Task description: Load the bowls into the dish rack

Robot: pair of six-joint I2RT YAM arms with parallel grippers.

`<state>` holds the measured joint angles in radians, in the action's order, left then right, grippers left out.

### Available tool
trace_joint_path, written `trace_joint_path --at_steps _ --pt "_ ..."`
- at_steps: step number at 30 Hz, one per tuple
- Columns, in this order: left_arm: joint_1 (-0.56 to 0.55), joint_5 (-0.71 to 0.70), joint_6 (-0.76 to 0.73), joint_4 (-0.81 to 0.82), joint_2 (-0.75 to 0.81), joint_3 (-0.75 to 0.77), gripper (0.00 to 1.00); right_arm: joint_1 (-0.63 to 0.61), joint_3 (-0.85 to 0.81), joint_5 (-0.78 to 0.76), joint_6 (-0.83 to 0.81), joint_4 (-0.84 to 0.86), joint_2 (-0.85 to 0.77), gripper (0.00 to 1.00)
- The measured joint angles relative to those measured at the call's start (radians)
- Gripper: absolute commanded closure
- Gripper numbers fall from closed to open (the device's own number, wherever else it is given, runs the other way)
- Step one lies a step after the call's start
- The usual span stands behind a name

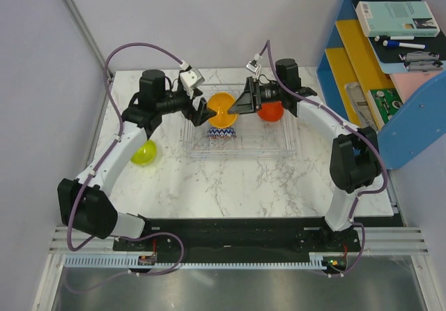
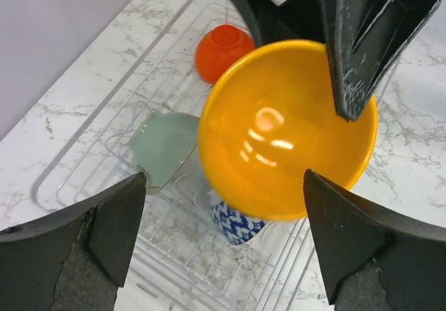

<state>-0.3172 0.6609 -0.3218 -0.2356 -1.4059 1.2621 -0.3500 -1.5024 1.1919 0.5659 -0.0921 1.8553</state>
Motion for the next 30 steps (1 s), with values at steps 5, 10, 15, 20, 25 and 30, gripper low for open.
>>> trace_joint_path --at_steps 5,10,15,20,25,30 --pt "0.125 0.028 0.043 0.023 0.047 -0.03 0.0 0.054 -0.006 -0.069 -0.114 -0.119 -0.014 1.0" --pt "0.325 0.031 0.083 0.028 0.105 -0.081 0.0 0.082 -0.076 -0.297 -0.312 -0.364 -0.024 1.0" --pt "0.543 0.025 0.092 -0.002 0.187 -0.188 0.0 0.074 -0.086 -0.59 -0.445 -0.521 -0.097 1.0" --pt "0.665 0.019 0.09 -0.041 0.247 -0.281 0.0 0.05 -0.092 -0.857 -0.508 -0.626 -0.171 1.0" --pt "0.76 0.02 0.089 -0.054 0.27 -0.34 0.0 -0.017 -0.095 -1.072 -0.546 -0.703 -0.183 1.0" --pt "0.809 0.021 0.09 -0.046 0.27 -0.397 0.0 -0.109 -0.058 -1.263 -0.58 -0.732 -0.182 1.0"
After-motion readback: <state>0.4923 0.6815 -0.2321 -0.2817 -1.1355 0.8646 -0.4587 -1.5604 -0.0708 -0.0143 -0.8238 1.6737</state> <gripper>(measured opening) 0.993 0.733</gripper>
